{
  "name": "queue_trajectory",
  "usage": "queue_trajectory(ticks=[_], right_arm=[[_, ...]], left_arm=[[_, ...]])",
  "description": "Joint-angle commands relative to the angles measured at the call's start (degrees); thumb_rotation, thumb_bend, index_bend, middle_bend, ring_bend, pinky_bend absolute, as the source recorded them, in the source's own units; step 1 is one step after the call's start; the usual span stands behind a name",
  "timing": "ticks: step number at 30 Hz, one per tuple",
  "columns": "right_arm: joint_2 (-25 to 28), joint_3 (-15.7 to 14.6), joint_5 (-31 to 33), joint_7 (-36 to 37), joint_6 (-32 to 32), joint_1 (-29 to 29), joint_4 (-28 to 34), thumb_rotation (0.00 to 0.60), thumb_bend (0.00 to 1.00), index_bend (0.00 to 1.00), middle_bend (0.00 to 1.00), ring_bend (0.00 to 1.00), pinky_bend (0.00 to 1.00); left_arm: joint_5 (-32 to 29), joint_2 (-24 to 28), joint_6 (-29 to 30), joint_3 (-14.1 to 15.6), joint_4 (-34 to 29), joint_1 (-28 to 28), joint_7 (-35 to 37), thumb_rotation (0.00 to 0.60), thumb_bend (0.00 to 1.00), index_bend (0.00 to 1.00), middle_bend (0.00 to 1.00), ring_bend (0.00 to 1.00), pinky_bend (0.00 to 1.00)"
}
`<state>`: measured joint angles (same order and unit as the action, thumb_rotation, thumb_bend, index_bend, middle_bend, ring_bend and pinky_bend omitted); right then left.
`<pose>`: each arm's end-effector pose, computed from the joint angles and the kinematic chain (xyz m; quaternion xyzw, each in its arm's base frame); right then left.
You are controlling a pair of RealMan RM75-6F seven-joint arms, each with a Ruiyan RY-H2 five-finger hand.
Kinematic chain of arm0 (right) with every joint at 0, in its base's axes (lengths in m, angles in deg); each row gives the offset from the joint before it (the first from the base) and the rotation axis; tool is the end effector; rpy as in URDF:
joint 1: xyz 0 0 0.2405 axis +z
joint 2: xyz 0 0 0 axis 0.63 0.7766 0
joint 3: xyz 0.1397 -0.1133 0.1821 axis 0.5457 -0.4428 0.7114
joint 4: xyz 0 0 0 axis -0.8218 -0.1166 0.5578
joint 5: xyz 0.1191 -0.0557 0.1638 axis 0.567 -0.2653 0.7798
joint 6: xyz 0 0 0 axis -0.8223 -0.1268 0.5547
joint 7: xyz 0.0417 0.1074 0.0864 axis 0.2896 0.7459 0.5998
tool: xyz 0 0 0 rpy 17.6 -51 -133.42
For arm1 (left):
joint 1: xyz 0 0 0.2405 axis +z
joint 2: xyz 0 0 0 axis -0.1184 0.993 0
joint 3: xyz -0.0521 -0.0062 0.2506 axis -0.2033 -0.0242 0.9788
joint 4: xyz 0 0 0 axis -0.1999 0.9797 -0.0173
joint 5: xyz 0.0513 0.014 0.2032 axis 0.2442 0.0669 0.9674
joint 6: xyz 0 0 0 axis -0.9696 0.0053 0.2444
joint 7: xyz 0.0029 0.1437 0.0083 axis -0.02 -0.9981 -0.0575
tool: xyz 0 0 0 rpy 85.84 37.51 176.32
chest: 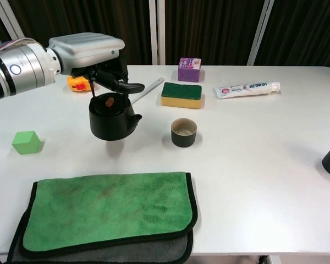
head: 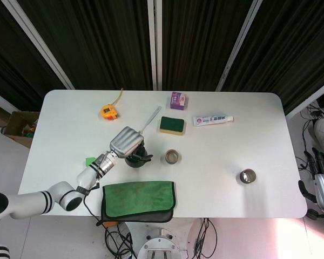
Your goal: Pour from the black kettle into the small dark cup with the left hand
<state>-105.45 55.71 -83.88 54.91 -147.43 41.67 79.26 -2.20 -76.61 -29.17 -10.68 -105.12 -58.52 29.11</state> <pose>-0.3366 -0.1699 0.1818 0.6000 -0.3742 0.3204 0.6303 -0.1047 0.3602 -0.0218 -0.8085 -0.2723 -0.3985 0.3367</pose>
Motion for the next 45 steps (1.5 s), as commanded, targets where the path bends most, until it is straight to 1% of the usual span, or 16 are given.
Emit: queue_trajectory(ticks=[1, 3, 7, 9, 14, 25, 33, 41, 45], right_arm=[[0.0, 0.0, 0.0, 0.0, 0.0, 0.0, 0.0, 0.600, 0.36, 0.00, 0.00, 0.00, 0.00], [0.0, 0.0, 0.0, 0.1, 0.0, 0.0, 0.0, 0.600, 0.36, 0.00, 0.00, 0.00, 0.00], [0.0, 0.0, 0.1, 0.1, 0.1, 0.0, -0.1, 0.600, 0.36, 0.00, 0.00, 0.00, 0.00], [-0.1, 0.0, 0.1, 0.2, 0.2, 0.0, -0.2, 0.600, 0.36, 0.00, 0.00, 0.00, 0.00], [-0.1, 0.0, 0.2, 0.2, 0.3, 0.0, -0.3, 0.600, 0.36, 0.00, 0.00, 0.00, 0.00], [-0.2, -0.2, 0.2, 0.2, 0.5, 0.0, -0.4, 0.600, 0.36, 0.00, 0.00, 0.00, 0.00], [-0.2, -0.2, 0.2, 0.1, 0.6, 0.1, -0.4, 0.600, 0.36, 0.00, 0.00, 0.00, 0.00], [-0.1, -0.2, 0.3, -0.2, 0.6, 0.1, -0.1, 0.600, 0.36, 0.00, 0.00, 0.00, 0.00], [0.0, -0.2, 0.4, -0.3, 0.7, 0.1, 0.0, 0.600, 0.36, 0.00, 0.00, 0.00, 0.00]], left_arm=[[0.3, -0.3, 0.2, -0.1, 0.3, 0.2, 0.0, 0.221, 0.25, 1.00, 1.00, 0.94, 0.80], [0.5, -0.4, 0.3, -0.3, 0.5, 0.3, 0.1, 0.236, 0.26, 1.00, 1.00, 0.94, 0.80], [1.0, -1.0, 0.9, -0.5, 1.0, 0.6, 0.2, 0.291, 0.26, 1.00, 1.00, 0.95, 0.80], [1.2, -1.2, 1.1, -0.6, 1.2, 0.8, 0.5, 0.303, 0.26, 1.00, 1.00, 0.95, 0.80], [1.5, -1.9, 1.9, -1.0, 1.9, 1.2, 0.8, 0.379, 0.26, 1.00, 1.00, 0.96, 0.81], [2.6, -2.9, 2.8, -1.5, 3.0, 1.8, 2.0, 0.394, 0.26, 1.00, 1.00, 0.97, 0.82], [3.1, -3.2, 3.1, -1.9, 3.2, 2.0, 2.4, 0.447, 0.26, 1.00, 1.00, 0.97, 0.82], [3.6, -4.6, 3.3, -3.1, 4.0, 1.2, 2.6, 0.462, 0.26, 1.00, 1.00, 0.97, 0.82], [4.0, -6.1, 3.3, -3.6, 4.8, 0.4, 2.2, 0.498, 0.26, 1.00, 1.00, 0.97, 0.82]])
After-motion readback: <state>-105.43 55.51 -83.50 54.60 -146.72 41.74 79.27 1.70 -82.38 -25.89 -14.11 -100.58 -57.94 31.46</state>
